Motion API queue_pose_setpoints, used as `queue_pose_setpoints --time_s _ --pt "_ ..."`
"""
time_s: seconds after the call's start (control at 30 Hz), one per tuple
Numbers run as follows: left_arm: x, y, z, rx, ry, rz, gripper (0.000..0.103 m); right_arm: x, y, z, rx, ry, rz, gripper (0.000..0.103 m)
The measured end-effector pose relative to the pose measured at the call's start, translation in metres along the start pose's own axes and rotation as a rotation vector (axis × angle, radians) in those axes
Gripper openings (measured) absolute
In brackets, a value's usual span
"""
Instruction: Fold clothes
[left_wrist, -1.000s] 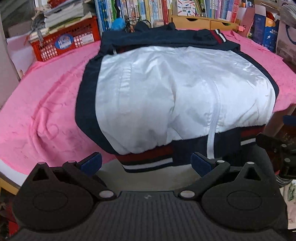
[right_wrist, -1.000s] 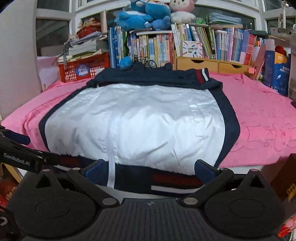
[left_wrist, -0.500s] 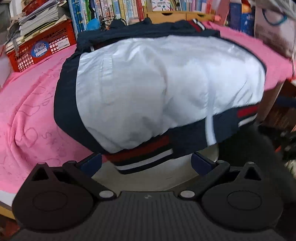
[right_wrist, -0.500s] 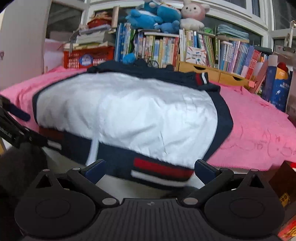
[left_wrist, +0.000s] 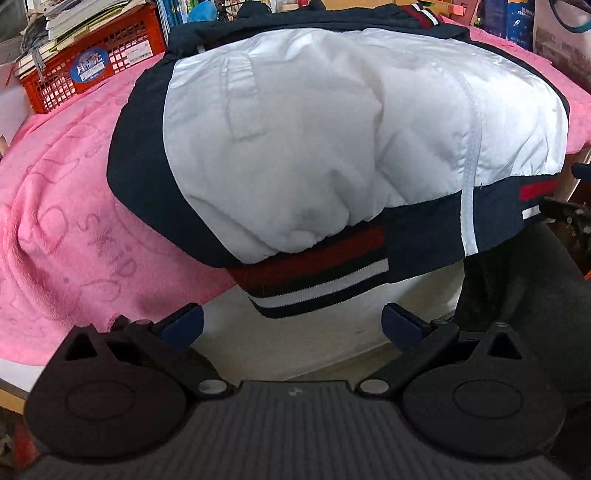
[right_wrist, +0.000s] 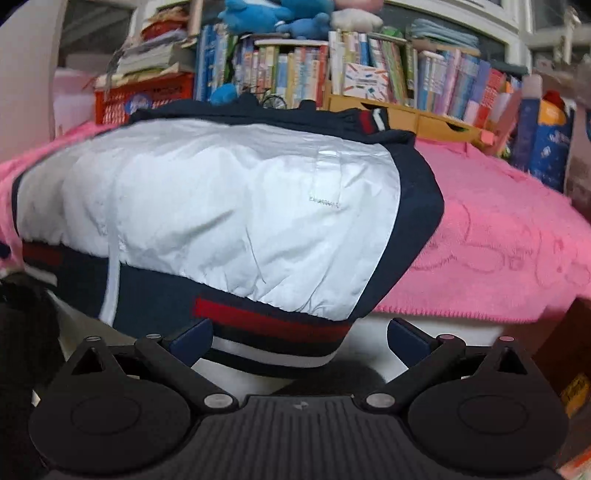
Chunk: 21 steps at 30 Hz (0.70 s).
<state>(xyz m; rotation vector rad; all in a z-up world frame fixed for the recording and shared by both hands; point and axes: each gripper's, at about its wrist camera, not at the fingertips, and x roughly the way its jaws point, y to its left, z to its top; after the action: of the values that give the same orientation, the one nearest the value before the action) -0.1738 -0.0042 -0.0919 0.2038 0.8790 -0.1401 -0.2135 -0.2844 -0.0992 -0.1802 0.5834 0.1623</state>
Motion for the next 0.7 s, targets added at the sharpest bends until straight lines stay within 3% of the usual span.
queue_pose_setpoints --time_s 0.13,0.3,0.43,0.53,0.7 --pt "0.009 -0.004 -0.001 0.013 0.023 0.030 0.103 0.007 0.006 -0.009 -0.029 0.048 0.037 0.102" --pt "0.018 -0.009 -0.004 0.032 0.056 0.058 0.103 0.027 0.022 -0.010 -0.061 0.120 0.017 0.102" --pt "0.016 -0.008 -0.005 0.027 0.052 0.067 0.103 0.043 0.031 -0.012 -0.059 0.117 -0.079 0.099" --pt "0.009 -0.005 -0.005 0.012 0.037 0.091 0.103 0.032 0.028 -0.011 -0.003 0.037 -0.156 0.091" --pt "-0.007 0.000 -0.006 -0.012 -0.004 0.105 0.103 -0.021 0.033 -0.004 0.013 -0.208 -0.213 0.090"
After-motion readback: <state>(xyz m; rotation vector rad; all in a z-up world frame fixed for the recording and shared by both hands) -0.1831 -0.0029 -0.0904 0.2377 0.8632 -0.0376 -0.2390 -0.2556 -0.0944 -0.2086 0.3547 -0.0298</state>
